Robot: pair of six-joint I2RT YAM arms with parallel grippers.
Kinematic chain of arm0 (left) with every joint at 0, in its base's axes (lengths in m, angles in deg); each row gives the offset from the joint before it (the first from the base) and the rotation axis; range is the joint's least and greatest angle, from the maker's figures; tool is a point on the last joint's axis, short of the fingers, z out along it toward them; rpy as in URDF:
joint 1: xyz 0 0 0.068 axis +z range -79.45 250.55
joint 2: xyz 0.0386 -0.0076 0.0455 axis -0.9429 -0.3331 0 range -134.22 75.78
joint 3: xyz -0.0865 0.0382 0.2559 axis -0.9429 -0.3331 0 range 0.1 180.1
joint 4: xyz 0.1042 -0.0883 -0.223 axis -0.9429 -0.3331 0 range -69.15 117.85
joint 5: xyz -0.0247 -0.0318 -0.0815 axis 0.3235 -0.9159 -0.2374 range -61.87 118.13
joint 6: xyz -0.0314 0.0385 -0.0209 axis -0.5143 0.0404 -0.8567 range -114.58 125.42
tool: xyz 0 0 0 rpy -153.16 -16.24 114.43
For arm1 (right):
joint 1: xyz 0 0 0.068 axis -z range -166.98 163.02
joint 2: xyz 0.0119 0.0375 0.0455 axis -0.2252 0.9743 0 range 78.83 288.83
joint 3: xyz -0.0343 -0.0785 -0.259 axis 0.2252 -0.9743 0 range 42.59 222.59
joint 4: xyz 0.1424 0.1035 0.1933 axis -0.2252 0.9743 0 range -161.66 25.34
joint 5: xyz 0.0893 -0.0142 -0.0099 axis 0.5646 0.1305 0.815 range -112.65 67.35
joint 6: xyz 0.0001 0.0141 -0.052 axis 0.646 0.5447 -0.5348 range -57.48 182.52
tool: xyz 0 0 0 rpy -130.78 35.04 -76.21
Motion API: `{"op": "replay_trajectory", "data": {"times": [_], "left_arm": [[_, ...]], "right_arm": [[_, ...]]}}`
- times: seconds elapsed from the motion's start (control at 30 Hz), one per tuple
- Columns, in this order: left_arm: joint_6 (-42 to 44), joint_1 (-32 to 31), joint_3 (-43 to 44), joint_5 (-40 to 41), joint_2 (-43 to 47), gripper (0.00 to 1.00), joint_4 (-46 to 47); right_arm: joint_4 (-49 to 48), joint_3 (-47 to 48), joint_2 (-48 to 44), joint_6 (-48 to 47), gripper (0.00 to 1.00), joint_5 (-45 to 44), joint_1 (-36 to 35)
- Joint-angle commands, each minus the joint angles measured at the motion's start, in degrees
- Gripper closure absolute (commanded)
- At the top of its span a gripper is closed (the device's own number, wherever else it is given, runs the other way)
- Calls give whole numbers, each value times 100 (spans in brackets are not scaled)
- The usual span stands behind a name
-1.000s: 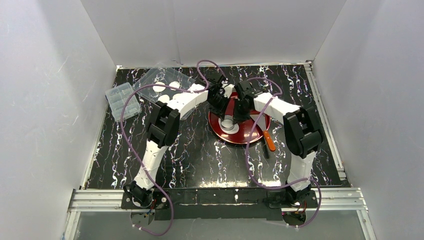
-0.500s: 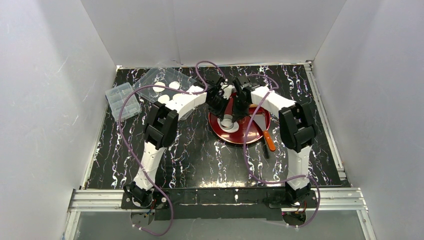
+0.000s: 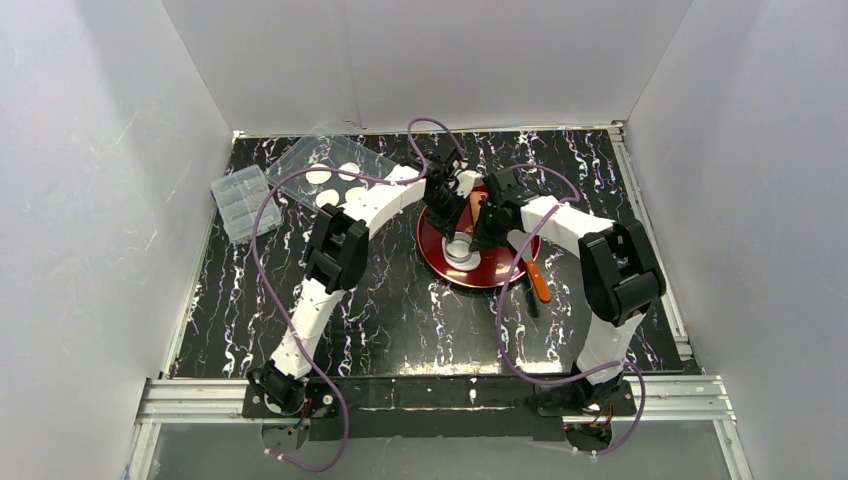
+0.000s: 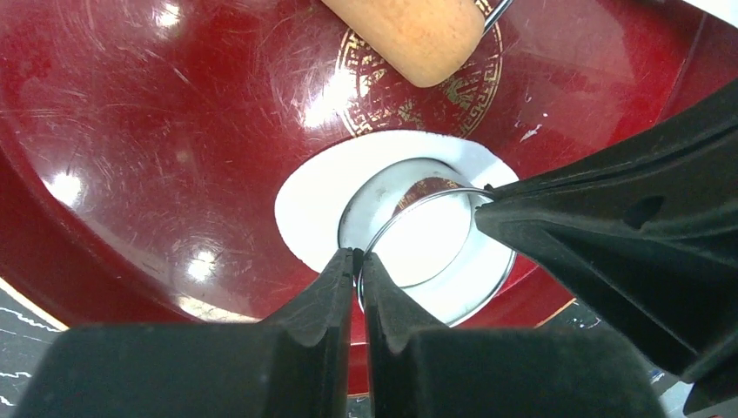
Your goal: Roll out the dumpling wrappers from the dough
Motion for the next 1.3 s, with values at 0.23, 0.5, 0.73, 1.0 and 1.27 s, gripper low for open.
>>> {"op": "replay_trajectory", "data": {"times": [0.23,0.5,0.73,1.0,1.27], "left_arm": [[-106,-30,-2025,271,606,100,113],[97,55,311,484,-600,100,-547],[112,57,-1045,461,149,100,-267],[-223,-9,-2170,63,445,100,190],[-52,128,1010,69,-954,100,-825]], "right_arm": [[1427,1894,1409,-708,99,-506,428],[358,-605,-113,243,99,-40,107],[802,674,784,-159,99,-608,272],[1302,1510,1392,-581,99,-583,473],[617,-439,94,143,99,-463,99]]}}
